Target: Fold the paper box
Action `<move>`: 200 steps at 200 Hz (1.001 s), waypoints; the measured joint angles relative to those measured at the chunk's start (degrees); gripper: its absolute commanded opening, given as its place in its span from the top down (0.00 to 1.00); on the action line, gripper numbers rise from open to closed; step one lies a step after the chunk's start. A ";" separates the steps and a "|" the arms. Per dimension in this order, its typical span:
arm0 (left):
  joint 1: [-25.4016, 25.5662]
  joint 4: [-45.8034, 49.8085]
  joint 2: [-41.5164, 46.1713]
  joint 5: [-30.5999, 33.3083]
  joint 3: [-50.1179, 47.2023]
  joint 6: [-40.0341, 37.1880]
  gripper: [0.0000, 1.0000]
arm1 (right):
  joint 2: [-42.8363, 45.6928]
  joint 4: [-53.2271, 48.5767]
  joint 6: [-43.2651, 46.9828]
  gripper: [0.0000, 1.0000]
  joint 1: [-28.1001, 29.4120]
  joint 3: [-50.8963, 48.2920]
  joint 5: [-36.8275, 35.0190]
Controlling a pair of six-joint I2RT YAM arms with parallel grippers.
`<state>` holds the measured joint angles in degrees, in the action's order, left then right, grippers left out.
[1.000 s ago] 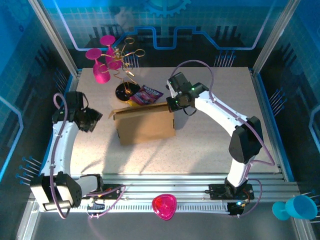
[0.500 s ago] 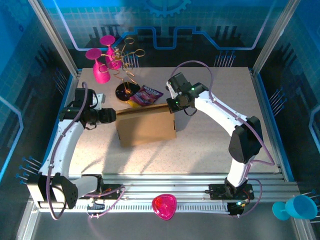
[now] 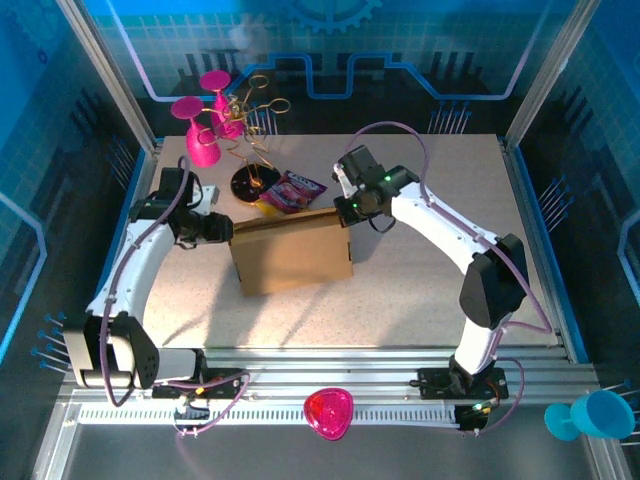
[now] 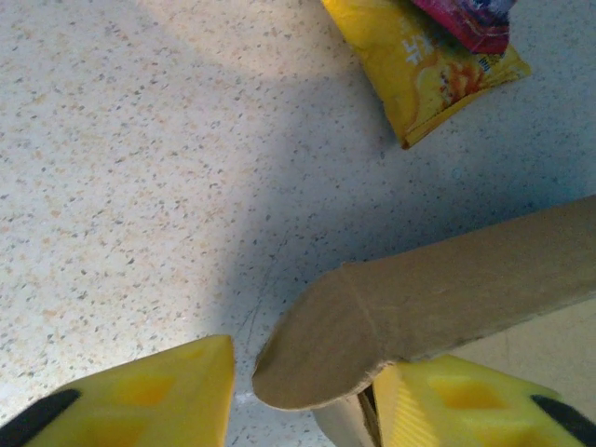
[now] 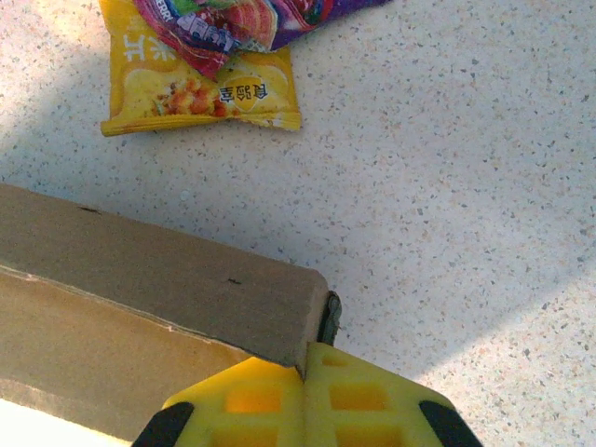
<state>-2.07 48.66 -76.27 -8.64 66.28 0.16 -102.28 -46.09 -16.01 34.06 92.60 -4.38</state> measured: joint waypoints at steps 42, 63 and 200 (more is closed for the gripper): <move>0.00 -0.07 -2.12 -3.50 2.03 2.47 0.78 | 1.27 0.39 -0.28 1.00 0.00 -1.77 0.04; 0.00 0.31 -2.12 -4.59 2.16 3.82 0.84 | 1.70 0.74 -0.66 1.00 0.00 -2.43 -0.09; 1.09 4.11 -2.03 -8.00 6.14 14.95 0.97 | 7.63 7.45 -3.69 1.00 0.13 -10.58 -2.45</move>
<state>-0.97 52.77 -78.30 -16.64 72.42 15.11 -94.65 -38.63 -19.70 34.20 82.02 -6.83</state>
